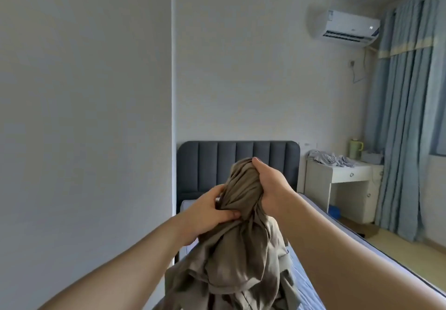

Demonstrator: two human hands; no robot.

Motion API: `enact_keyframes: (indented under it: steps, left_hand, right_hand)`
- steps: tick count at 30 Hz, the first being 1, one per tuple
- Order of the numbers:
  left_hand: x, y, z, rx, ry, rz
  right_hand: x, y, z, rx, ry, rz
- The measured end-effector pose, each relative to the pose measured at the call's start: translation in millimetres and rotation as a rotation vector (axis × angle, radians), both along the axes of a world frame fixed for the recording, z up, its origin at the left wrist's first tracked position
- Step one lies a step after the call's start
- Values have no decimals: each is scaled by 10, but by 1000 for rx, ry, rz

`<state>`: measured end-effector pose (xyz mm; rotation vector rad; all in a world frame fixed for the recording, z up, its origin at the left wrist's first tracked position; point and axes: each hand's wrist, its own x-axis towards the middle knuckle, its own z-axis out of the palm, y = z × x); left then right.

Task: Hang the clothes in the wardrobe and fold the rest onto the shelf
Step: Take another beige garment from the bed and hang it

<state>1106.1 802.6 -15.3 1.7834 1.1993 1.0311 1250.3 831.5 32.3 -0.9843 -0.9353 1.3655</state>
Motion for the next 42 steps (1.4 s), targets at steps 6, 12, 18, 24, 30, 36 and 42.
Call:
enact_keyframes:
  steps: [6,12,18,24,30,36,42]
  left_hand:
    - [214,-6,-365,-146,2,115]
    - [532,228,-574,-299,-143,464]
    - [1038,296,-705,-535,-405,452]
    - [1341,259,-863,-665,-439,323]
    - [1394,265,-900,-749,-485,311]
    - [1464,268,-802,-803,-622,299]
    - [1261,245,-847,-781,-514,264]
  right_hand:
    - [284,-104,-537,-51,-50,-48]
    - [670,-326,-1064,-34,-341,134]
    - [1013,-466,-1446,-186,-464,389]
    - [1337,-458,-1654,-157,-786,113]
    - [1333,-409,-1670,-133,-573,-62]
    - [1246,-406,-1704,-95,-598,254]
    - [1286,-285,-1844,-30,-956,65]
